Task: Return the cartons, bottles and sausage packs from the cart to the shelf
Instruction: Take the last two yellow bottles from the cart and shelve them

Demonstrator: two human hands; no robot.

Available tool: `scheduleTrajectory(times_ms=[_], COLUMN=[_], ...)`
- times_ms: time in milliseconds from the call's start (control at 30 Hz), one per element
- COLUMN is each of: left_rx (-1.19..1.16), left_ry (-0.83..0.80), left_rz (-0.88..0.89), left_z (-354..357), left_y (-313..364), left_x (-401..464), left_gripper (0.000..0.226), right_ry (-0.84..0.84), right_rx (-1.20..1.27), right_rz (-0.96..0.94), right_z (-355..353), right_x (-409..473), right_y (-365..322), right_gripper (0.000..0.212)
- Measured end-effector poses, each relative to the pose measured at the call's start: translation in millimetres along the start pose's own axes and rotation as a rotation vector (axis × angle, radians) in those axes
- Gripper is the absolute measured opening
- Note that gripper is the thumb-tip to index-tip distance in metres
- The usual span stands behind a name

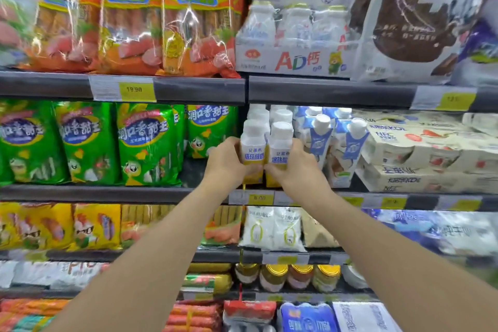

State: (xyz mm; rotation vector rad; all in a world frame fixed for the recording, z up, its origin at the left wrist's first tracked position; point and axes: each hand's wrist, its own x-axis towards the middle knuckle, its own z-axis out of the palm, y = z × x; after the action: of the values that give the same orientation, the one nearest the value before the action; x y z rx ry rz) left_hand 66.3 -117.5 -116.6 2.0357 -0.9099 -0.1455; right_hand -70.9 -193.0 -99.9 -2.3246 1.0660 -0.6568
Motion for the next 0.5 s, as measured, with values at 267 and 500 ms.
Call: scheduleTrajectory(times_ms=[267, 500], left_rx=[0.006, -0.029], left_ry=[-0.011, -0.052], left_rz=[0.049, 0.019], left_z=[0, 2], left_y=[8, 4], left_x=[-8, -10], left_gripper=[0.049, 0.061], right_ry=[0.082, 0.045], right_rx=[-0.194, -0.283], right_rz=[0.083, 0.049], right_z=[1, -5], right_x=[-7, -8], right_y=[-2, 2], right_gripper=[0.065, 0.055])
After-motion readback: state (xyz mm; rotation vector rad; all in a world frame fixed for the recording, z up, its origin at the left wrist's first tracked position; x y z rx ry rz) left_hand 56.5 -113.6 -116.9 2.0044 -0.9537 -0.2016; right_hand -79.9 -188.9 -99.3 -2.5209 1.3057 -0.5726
